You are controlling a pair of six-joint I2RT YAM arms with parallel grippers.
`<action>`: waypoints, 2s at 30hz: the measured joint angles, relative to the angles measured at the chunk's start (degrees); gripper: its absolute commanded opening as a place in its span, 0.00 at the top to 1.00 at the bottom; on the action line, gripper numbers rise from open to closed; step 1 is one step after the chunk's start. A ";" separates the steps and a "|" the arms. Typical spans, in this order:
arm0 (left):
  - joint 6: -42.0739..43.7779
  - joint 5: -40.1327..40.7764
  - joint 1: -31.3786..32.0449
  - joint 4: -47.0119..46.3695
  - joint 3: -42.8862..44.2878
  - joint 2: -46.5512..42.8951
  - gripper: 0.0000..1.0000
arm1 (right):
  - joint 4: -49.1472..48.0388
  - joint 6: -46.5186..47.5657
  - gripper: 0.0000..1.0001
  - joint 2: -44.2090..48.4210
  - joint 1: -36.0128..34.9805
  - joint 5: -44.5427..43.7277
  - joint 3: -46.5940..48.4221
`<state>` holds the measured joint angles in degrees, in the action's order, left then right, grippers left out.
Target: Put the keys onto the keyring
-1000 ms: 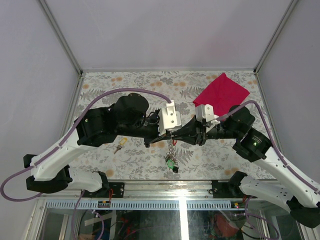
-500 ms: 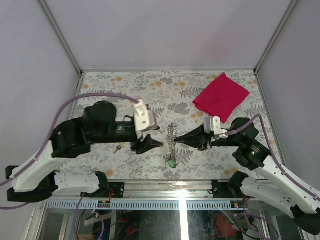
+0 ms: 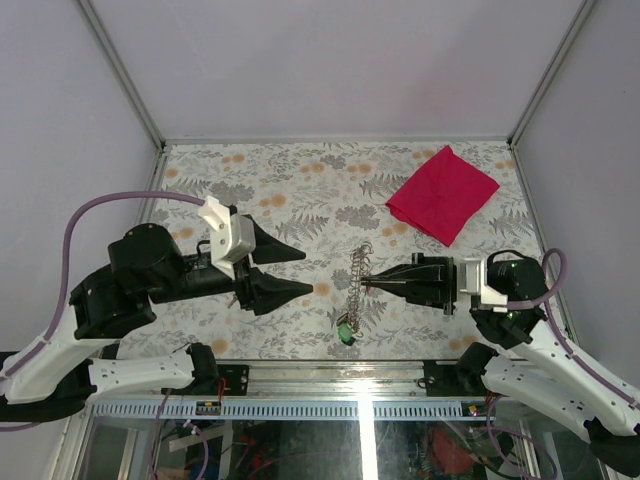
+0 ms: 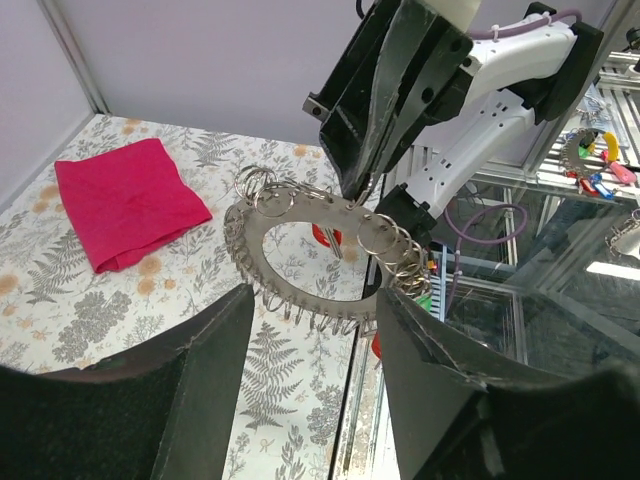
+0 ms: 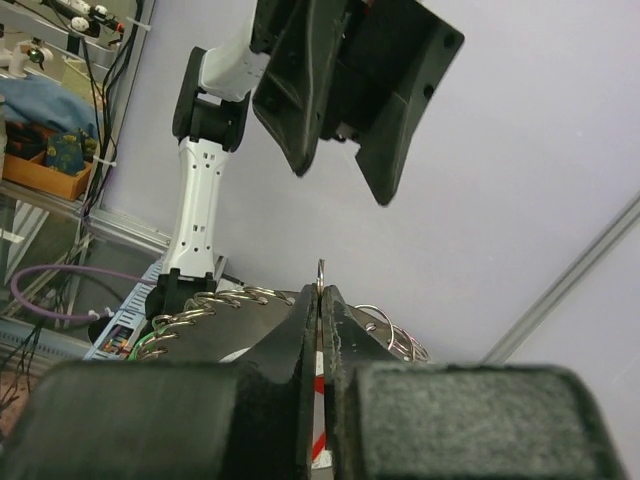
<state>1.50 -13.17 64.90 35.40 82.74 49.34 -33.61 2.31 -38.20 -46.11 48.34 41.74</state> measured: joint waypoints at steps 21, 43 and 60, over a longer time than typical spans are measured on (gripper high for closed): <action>-1.70 -3.58 0.00 -9.97 -4.13 0.44 0.56 | 14.43 30.69 1.00 2.95 0.02 4.87 4.70; -1.44 -1.88 0.00 -20.20 -5.49 2.05 0.75 | -8.09 -9.99 0.99 -1.90 0.02 -8.87 1.70; -1.22 -3.82 0.00 -22.80 -5.49 6.40 0.75 | -17.75 -21.42 0.99 -5.46 0.02 -11.17 0.72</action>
<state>0.27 -16.99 64.90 12.60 77.25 55.75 -51.35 -19.11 -43.66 -46.09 37.17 42.46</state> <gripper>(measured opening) 0.254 0.020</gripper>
